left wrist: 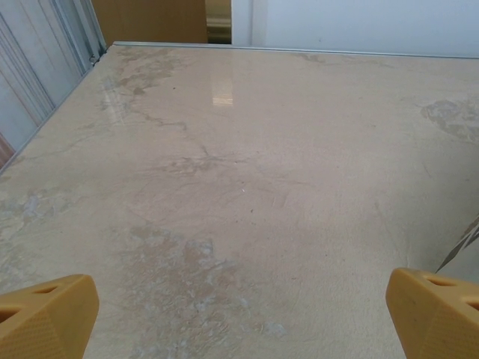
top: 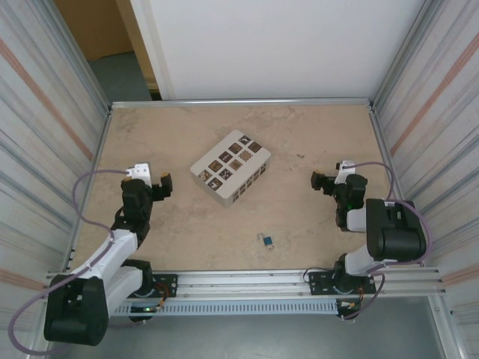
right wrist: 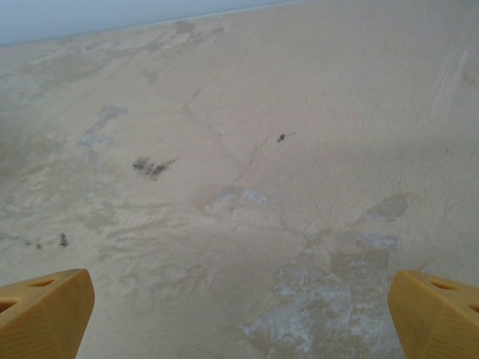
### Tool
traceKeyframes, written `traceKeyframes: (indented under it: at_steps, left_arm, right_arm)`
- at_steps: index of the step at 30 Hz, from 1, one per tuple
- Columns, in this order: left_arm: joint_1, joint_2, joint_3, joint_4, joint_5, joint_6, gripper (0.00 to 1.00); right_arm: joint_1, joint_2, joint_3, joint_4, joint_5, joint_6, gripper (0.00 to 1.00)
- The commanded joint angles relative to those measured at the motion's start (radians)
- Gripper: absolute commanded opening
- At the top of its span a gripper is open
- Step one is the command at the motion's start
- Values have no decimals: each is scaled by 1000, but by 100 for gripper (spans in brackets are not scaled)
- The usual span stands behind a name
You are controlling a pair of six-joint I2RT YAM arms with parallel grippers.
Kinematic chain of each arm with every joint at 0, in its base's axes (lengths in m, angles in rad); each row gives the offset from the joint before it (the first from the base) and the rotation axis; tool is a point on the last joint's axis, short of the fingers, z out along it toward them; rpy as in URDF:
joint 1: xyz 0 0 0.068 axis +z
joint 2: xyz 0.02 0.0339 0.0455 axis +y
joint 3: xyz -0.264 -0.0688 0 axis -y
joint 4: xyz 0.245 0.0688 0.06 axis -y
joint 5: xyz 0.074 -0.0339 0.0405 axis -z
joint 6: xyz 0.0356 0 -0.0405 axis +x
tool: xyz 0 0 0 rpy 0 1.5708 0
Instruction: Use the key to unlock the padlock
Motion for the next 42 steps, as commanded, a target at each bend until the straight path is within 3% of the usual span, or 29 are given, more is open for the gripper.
traceKeyframes:
  at_steps: [1,6,21,39,42]
  left_arm:
    - [6,27,-29,137,32,36,99]
    - [6,72,-48,251,66,73,99]
    - [66,200,-88,499,160,130,99]
    - [142,582,-106,887,219,75,99]
    - [149,524,-81,751,228,65,99]
  right_arm:
    - [-16,7,61,-19,-19,-6,99]
    - [-11,17,126,-131,-3,-8,99]
    - [9,18,130,-139,41,-16,99]
    - [9,19,132,-139,40,-16,99]
    - [8,18,134,-140,41,-16,99]
